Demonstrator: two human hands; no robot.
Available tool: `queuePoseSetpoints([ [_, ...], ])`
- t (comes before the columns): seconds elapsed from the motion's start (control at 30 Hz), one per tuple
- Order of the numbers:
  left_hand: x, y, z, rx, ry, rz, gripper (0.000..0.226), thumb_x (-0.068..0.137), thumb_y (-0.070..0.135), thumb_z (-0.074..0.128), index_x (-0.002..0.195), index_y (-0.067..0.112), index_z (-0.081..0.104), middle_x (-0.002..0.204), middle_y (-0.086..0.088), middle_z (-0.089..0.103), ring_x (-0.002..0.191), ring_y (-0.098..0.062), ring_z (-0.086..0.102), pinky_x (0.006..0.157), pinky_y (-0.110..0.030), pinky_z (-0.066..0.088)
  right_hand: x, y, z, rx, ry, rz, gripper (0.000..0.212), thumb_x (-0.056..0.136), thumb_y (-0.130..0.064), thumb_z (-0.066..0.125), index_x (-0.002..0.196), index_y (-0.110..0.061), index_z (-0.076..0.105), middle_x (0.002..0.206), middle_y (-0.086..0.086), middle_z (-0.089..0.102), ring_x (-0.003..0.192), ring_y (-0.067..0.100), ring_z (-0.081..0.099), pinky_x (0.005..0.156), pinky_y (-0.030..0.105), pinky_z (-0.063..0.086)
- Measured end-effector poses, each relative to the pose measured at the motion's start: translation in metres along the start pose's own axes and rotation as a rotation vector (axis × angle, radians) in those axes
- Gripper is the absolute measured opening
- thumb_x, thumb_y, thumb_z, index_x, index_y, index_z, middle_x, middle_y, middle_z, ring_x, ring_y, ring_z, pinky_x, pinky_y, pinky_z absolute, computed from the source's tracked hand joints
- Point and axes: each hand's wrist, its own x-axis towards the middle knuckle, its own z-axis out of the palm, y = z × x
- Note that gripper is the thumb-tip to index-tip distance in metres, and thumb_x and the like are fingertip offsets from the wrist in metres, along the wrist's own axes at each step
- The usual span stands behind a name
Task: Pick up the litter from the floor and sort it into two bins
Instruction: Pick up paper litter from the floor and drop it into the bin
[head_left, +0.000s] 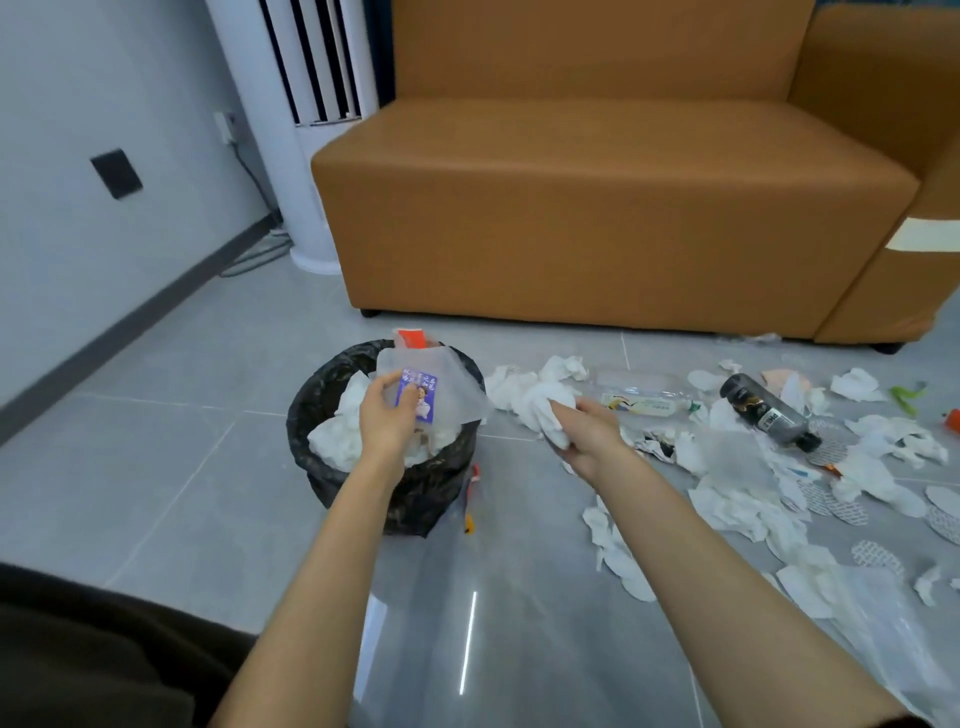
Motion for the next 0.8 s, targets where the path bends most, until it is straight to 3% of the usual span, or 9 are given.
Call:
queuePoseSetpoints([
  [0.07, 0.004, 0.001, -0.012, -0.013, 0.036, 0.001, 0.027, 0.095, 0.013, 0.052, 0.122, 0.015, 0.052, 0.12, -0.004, 0.057, 0.093, -0.017, 0.059, 0.075, -0.032, 0.05, 0.002, -0.005, 0.026, 0.009, -0.006, -0.013, 0.006, 0.085, -0.004, 0.065, 0.089, -0.008, 0.062, 0.095, 0.009, 0.062, 0.081, 0.02, 0.059, 0.069, 0.029, 0.051],
  [0.17, 0.013, 0.003, -0.026, -0.01, 0.063, 0.057, 0.027, 0.095, 0.012, 0.051, 0.122, 0.017, 0.052, 0.126, 0.001, 0.053, 0.107, -0.017, 0.057, 0.087, -0.032, 0.05, 0.0, -0.01, 0.065, -0.087, -0.017, -0.044, 0.017, 0.083, -0.008, 0.066, 0.099, -0.011, 0.061, 0.103, 0.008, 0.059, 0.088, 0.022, 0.058, 0.068, 0.029, 0.051],
  [0.27, 0.023, 0.006, -0.037, 0.048, 0.071, 0.121, 0.031, 0.096, 0.01, 0.05, 0.126, 0.015, 0.052, 0.12, 0.008, 0.047, 0.105, -0.006, 0.05, 0.072, -0.01, 0.046, -0.002, -0.012, 0.098, -0.182, -0.045, -0.072, 0.028, 0.083, -0.011, 0.068, 0.109, -0.009, 0.061, 0.104, 0.007, 0.057, 0.093, 0.023, 0.056, 0.08, 0.033, 0.051],
  [0.37, 0.035, 0.002, -0.048, 0.108, 0.095, 0.14, 0.033, 0.095, 0.01, 0.051, 0.128, 0.015, 0.051, 0.127, 0.005, 0.048, 0.114, -0.004, 0.044, 0.074, -0.006, 0.038, 0.001, -0.011, 0.123, -0.23, -0.07, -0.105, 0.01, 0.084, -0.01, 0.065, 0.08, -0.016, 0.057, 0.094, 0.005, 0.058, 0.087, 0.021, 0.055, 0.069, 0.03, 0.049],
  [0.47, 0.045, -0.007, -0.058, 0.227, 0.144, 0.166, 0.034, 0.095, 0.01, 0.052, 0.129, 0.014, 0.051, 0.126, 0.0, 0.053, 0.107, -0.008, 0.049, 0.076, -0.004, 0.036, 0.006, -0.005, 0.14, -0.303, -0.042, -0.155, 0.009, 0.084, -0.014, 0.065, 0.08, -0.017, 0.057, 0.089, 0.001, 0.06, 0.085, 0.019, 0.055, 0.074, 0.031, 0.051],
  [0.53, 0.049, -0.013, -0.062, 0.443, 0.127, 0.204, 0.04, 0.093, 0.014, 0.052, 0.133, 0.015, 0.047, 0.132, -0.009, 0.051, 0.115, -0.02, 0.048, 0.089, -0.014, 0.035, 0.011, 0.004, 0.148, -0.377, -0.018, -0.206, 0.01, 0.084, -0.018, 0.065, 0.091, -0.018, 0.059, 0.098, 0.003, 0.063, 0.088, 0.018, 0.056, 0.083, 0.033, 0.051],
  [0.63, 0.054, -0.022, -0.066, 0.715, 0.11, 0.24, 0.054, 0.091, 0.019, 0.054, 0.143, 0.019, 0.037, 0.148, -0.022, 0.025, 0.138, -0.036, 0.02, 0.114, -0.036, 0.016, 0.015, 0.015, 0.155, -0.476, -0.072, -0.28, 0.025, 0.087, -0.027, 0.063, 0.107, -0.014, 0.059, 0.105, 0.002, 0.062, 0.099, 0.02, 0.06, 0.09, 0.032, 0.049],
  [0.73, 0.048, -0.022, -0.066, 0.837, 0.114, 0.314, 0.062, 0.093, 0.022, 0.053, 0.148, 0.024, 0.024, 0.157, -0.016, -0.011, 0.144, -0.035, -0.009, 0.116, -0.045, 0.002, 0.017, 0.017, 0.153, -0.508, -0.096, -0.318, 0.042, 0.091, -0.031, 0.057, 0.128, -0.01, 0.052, 0.121, 0.005, 0.058, 0.112, 0.022, 0.057, 0.099, 0.039, 0.045],
  [0.8, 0.045, -0.021, -0.064, 0.89, 0.081, 0.386, 0.063, 0.095, 0.021, 0.05, 0.15, 0.025, 0.019, 0.157, -0.011, -0.016, 0.144, -0.033, -0.015, 0.117, -0.047, -0.001, 0.016, 0.017, 0.151, -0.506, -0.121, -0.333, 0.043, 0.095, -0.028, 0.05, 0.134, -0.01, 0.048, 0.131, 0.005, 0.055, 0.119, 0.021, 0.053, 0.103, 0.04, 0.043],
])
